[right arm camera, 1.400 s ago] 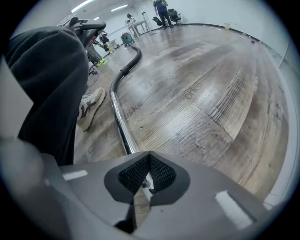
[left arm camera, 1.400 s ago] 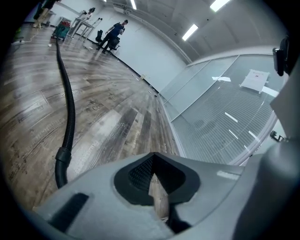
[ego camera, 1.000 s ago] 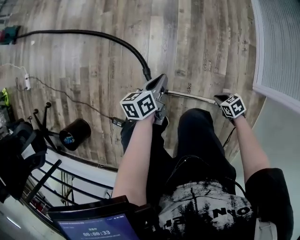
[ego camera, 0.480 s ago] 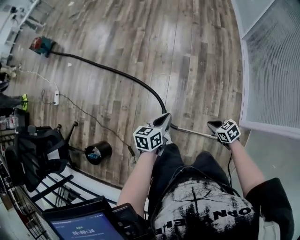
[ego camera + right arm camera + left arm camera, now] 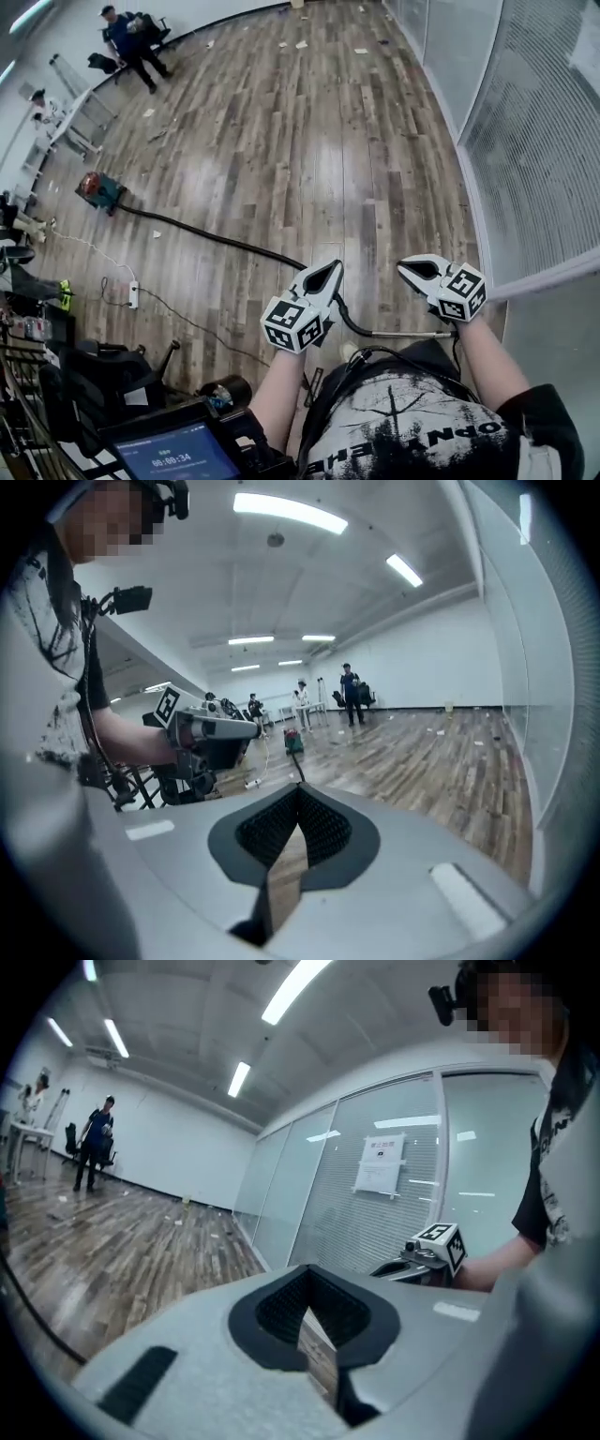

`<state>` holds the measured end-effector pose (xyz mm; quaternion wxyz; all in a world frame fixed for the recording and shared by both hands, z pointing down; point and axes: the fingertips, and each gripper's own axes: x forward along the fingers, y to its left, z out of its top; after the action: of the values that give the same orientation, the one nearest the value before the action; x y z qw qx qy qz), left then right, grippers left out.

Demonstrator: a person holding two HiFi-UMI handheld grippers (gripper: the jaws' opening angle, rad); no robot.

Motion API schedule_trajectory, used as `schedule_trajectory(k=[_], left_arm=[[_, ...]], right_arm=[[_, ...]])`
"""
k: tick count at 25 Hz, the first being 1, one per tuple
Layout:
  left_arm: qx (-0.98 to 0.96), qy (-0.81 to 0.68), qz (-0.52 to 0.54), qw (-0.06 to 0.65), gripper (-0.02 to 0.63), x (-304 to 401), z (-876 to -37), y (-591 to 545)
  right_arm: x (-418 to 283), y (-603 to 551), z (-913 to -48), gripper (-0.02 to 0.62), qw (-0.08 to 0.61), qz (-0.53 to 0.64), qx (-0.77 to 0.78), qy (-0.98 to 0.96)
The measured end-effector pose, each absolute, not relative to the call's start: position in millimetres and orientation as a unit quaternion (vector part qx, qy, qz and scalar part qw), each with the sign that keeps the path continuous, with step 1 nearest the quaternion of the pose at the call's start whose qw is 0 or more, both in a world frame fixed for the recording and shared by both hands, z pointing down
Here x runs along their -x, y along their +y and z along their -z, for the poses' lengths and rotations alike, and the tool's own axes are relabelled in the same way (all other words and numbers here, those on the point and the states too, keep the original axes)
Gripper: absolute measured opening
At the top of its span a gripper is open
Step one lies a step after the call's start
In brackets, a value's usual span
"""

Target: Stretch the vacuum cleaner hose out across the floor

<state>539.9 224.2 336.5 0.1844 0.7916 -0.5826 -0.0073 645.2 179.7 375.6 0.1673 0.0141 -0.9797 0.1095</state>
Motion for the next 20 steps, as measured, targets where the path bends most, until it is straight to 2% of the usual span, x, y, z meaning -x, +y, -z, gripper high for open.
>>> schedule_trajectory(k=[4, 10, 20], left_arm=[[-0.803, -0.584, -0.014, 0.118, 0.000, -551.7, -296.4, 228.2], [-0.785, -0.615, -0.016, 0.070, 0.000, -591.6, -256.2, 229.8], [-0.746, -0.663, -0.013, 0.067, 0.000, -671.6, -251.1, 232.1]], right_arm=[[-641.4, 189.2, -322.4, 0.008, 0.109, -0.077, -0.007, -0.991], [-665.4, 193.3, -254.6, 0.006, 0.056, -0.016, 0.035, -0.998], [-730.2, 198.1, -247.2, 0.006, 0.077, -0.011, 0.095, -0.992]])
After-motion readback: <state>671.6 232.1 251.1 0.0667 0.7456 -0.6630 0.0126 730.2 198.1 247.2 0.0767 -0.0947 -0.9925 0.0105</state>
